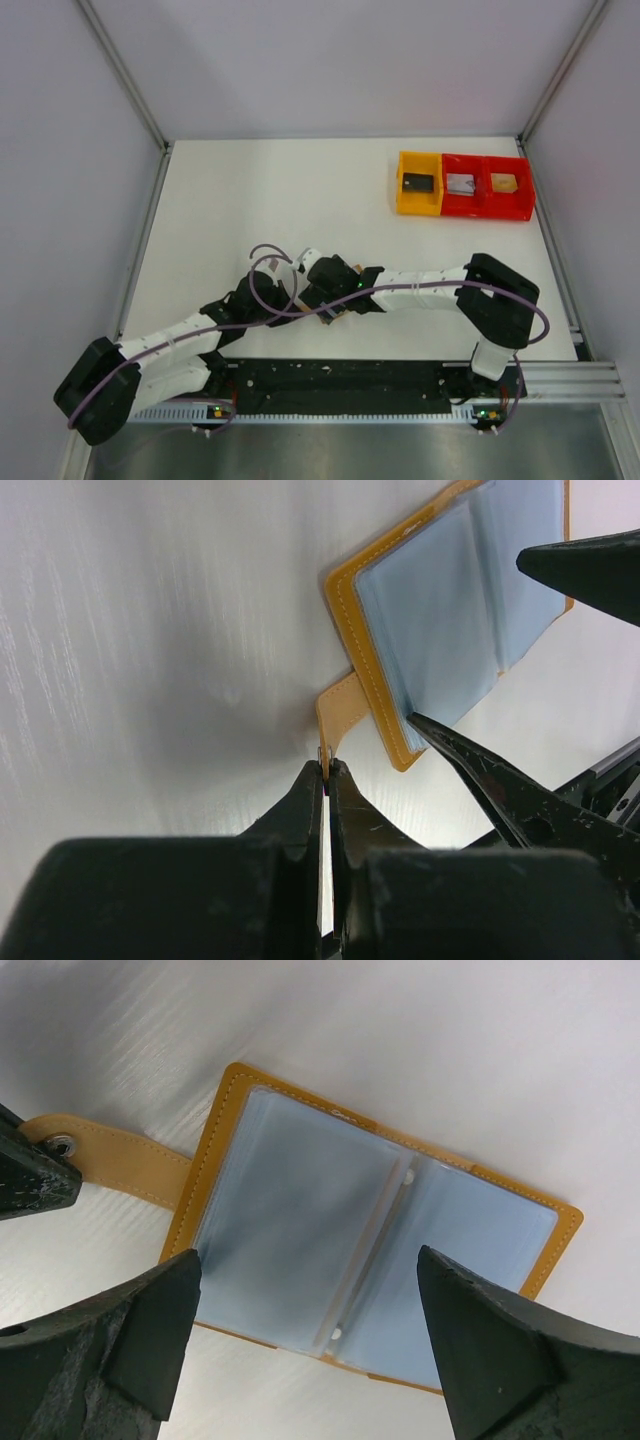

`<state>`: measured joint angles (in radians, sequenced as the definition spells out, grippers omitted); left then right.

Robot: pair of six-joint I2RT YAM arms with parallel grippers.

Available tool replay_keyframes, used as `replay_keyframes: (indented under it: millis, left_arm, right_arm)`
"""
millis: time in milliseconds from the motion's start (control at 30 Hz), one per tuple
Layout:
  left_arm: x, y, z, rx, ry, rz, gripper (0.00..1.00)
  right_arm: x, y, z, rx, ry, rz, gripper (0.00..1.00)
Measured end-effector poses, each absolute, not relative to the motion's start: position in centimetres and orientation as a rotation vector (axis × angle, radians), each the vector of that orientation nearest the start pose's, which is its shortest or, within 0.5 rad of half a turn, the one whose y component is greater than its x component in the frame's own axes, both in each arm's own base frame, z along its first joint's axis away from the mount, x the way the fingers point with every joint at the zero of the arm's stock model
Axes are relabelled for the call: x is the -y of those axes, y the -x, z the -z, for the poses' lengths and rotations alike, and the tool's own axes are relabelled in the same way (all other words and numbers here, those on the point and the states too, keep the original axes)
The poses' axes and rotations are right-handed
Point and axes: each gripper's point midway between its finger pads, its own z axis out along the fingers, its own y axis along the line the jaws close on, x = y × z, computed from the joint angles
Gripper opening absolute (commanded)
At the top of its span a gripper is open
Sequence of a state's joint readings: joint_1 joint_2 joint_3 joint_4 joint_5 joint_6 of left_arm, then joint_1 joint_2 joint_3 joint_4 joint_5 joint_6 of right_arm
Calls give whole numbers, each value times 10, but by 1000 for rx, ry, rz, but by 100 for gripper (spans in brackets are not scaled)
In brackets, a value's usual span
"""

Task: Take the credit cards out of the card holder
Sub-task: Remove the credit card from the card holder.

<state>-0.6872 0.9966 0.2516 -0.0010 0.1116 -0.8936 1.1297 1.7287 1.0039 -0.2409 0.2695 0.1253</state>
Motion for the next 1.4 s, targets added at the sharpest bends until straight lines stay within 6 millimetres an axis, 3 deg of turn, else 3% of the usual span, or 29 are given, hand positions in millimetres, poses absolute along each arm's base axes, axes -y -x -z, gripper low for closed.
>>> replay_keyframes:
  millis: [233, 367, 600, 667, 800, 867, 967, 1233, 1400]
  left_arm:
    - [205, -168, -29, -2484, 194, 877, 0]
    - [205, -169, -32, -2471, 194, 882, 0]
    - [203, -167, -32, -2476, 189, 874, 0]
    - [203, -166, -32, -2478, 188, 875, 0]
    - [202, -165, -32, -2484, 182, 872, 0]
    - [201, -163, -32, -2488, 176, 875, 0]
    - [201, -160, -32, -2490, 159, 883, 0]
    - [200, -147, -31, -2507, 113, 927, 0]
    - [198, -139, -29, -2515, 97, 940, 0]
  right_arm:
    - [-330, -211, -34, -2226, 1082, -123, 71]
    - [-324, -217, -36, -2217, 1058, -75, 52]
    - [-304, -230, -48, -2191, 1016, 62, 32]
    - [-300, -235, -51, -2188, 999, 86, 32]
    - [-293, -242, -58, -2188, 981, 106, 53]
    - [-298, -242, -62, -2178, 1011, 66, 64]
    - [-311, -238, -65, -2163, 1070, -23, 73]
    - [-347, -214, -65, -2118, 1208, -221, 72]
    - [-359, -207, -58, -2122, 1242, -289, 72]
